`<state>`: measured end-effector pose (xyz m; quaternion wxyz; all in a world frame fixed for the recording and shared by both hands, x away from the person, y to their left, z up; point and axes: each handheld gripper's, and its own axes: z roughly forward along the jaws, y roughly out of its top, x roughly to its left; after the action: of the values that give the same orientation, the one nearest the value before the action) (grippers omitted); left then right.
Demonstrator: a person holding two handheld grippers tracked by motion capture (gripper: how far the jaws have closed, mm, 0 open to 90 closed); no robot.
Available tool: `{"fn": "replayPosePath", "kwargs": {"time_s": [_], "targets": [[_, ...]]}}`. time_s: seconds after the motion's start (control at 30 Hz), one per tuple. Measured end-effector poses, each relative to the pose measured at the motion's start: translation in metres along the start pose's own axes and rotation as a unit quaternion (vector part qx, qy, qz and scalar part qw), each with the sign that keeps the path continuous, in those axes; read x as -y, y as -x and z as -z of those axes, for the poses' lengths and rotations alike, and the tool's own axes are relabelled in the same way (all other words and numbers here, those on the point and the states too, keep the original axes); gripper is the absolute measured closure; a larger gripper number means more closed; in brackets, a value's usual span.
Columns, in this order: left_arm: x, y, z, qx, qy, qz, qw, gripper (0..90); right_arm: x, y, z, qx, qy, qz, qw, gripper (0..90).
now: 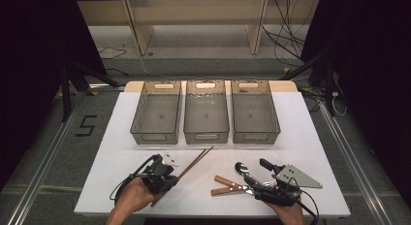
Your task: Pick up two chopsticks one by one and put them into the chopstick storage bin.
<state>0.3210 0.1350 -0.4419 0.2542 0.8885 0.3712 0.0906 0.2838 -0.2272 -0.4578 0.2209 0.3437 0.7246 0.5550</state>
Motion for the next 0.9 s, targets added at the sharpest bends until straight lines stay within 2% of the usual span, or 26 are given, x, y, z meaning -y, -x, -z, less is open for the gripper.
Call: {"fn": "replayPosePath", "kwargs": {"time_s": [0.07,0.23,0.27,0.33,0.43,0.57,0.63,0.9], "targets": [[-0.001,-0.007,0.008,-0.001,0.017,0.009,0.9998,84.4,0.000,0.000,0.000,0.000,0.000,0.000,1.0000,25.9],[-0.005,-0.019,0.019,-0.006,0.038,0.020,0.9991,84.4,0.000,0.000,0.000,0.000,-0.001,0.000,1.0000,25.9],[-0.007,-0.025,0.024,-0.009,0.050,0.025,0.9984,84.4,0.000,0.000,0.000,0.000,0.001,-0.001,1.0000,25.9],[-0.008,-0.027,0.026,-0.010,0.053,0.029,0.9981,84.4,0.000,0.000,0.000,0.000,0.001,-0.002,1.0000,25.9],[-0.013,-0.038,0.034,-0.016,0.071,0.040,0.9966,84.4,0.000,0.000,-0.001,0.000,0.000,-0.002,1.0000,25.9],[-0.017,-0.047,0.037,-0.021,0.079,0.047,0.9956,84.4,0.000,0.000,-0.001,-0.001,-0.001,-0.002,1.0000,25.9],[-0.021,-0.055,0.038,-0.026,0.089,0.056,0.9941,84.4,0.000,0.000,-0.001,-0.001,0.000,-0.003,1.0000,25.9],[-0.030,-0.071,0.039,-0.032,0.098,0.066,0.9924,84.4,0.000,0.000,0.000,-0.001,0.001,-0.002,1.0000,25.9]]}}
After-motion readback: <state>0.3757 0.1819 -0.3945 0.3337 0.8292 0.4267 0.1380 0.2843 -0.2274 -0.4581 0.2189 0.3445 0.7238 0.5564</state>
